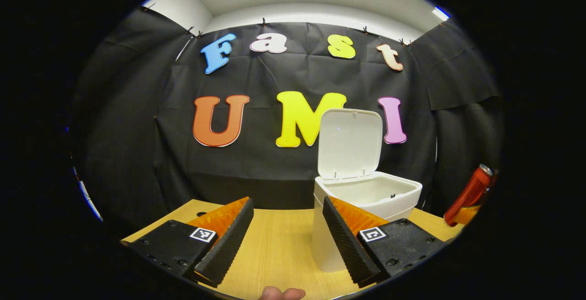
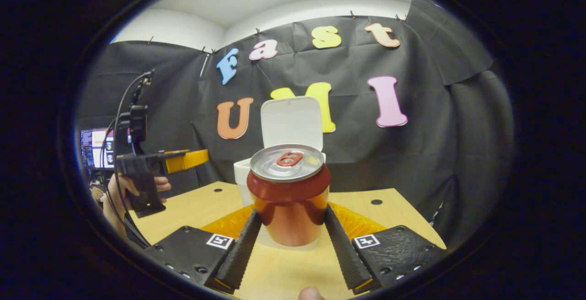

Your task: Press the lid of the desktop garbage bin to open it, pick up the crumpled paper on the desktop and throw it into the bin, then pick up the pop can on the desktop and drop it into the bin, and finally close the garbage bin lid.

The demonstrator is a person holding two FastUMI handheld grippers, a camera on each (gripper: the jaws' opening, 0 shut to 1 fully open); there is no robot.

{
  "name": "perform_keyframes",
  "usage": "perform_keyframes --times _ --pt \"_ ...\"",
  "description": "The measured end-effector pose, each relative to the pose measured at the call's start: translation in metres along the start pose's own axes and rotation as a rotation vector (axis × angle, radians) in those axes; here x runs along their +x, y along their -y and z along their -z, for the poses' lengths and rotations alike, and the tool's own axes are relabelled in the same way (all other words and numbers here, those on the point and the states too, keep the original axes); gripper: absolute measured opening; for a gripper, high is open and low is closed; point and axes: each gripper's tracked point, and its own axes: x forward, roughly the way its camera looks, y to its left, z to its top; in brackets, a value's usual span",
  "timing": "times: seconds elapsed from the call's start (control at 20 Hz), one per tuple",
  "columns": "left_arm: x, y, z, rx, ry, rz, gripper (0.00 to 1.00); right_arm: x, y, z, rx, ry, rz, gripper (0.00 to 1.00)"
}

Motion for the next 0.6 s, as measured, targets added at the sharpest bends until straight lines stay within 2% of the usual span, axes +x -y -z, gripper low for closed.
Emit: perform_keyframes --times 0.3,0.45,0.6 --pt "-0.047 -0.042 0.024 0.029 -0.019 -0.088 0.98 0.058 -0.01 -0.085 -0.062 0.09 -0.005 0.8" --pt "-0.061 -0.056 0.031 0.058 -0.039 -0.123 0.98 0.098 -0.016 -0.094 -0.083 0.066 -0.001 0.8" --pt "-0.068 -0.064 0.035 0.05 -0.045 -0.137 0.98 0.142 -0.017 -0.084 -0.098 0.005 0.015 0.8"
